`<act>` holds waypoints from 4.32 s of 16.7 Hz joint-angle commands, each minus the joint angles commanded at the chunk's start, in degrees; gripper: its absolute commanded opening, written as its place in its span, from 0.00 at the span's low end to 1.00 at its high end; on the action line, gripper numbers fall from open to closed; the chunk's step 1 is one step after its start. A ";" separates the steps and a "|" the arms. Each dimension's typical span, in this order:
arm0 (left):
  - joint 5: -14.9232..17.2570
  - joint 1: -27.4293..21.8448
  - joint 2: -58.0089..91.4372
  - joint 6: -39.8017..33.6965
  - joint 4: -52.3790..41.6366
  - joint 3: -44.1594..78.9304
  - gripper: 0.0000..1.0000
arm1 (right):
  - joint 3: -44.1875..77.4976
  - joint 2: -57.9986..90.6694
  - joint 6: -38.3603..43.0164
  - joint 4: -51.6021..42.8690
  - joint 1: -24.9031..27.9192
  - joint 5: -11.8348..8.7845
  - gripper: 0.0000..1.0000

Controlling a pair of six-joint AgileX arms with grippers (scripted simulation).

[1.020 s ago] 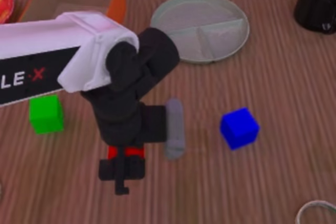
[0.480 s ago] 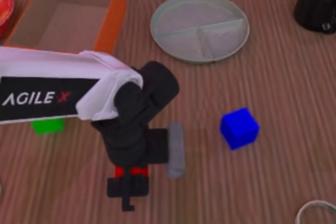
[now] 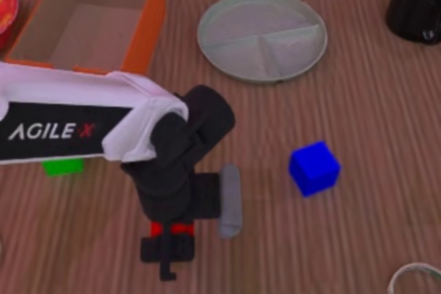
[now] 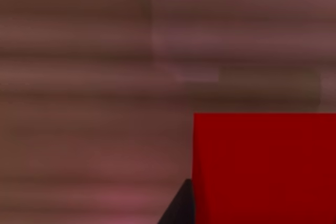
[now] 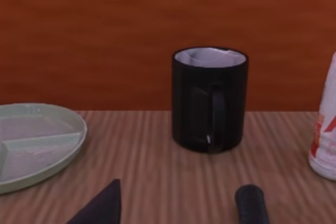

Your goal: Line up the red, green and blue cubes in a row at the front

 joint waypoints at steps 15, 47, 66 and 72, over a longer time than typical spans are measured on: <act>0.00 0.00 0.00 0.00 0.00 0.00 1.00 | 0.00 0.00 0.00 0.00 0.00 0.00 1.00; -0.59 24.76 5.29 -46.05 -18.58 21.15 1.00 | 0.00 0.00 0.00 0.00 0.00 0.00 1.00; -0.64 36.19 13.64 -64.32 -3.73 17.29 1.00 | 0.00 0.00 0.00 0.00 0.00 0.00 1.00; -0.63 36.22 15.59 -64.28 -0.09 15.01 1.00 | 0.00 0.00 0.00 0.00 0.00 0.00 1.00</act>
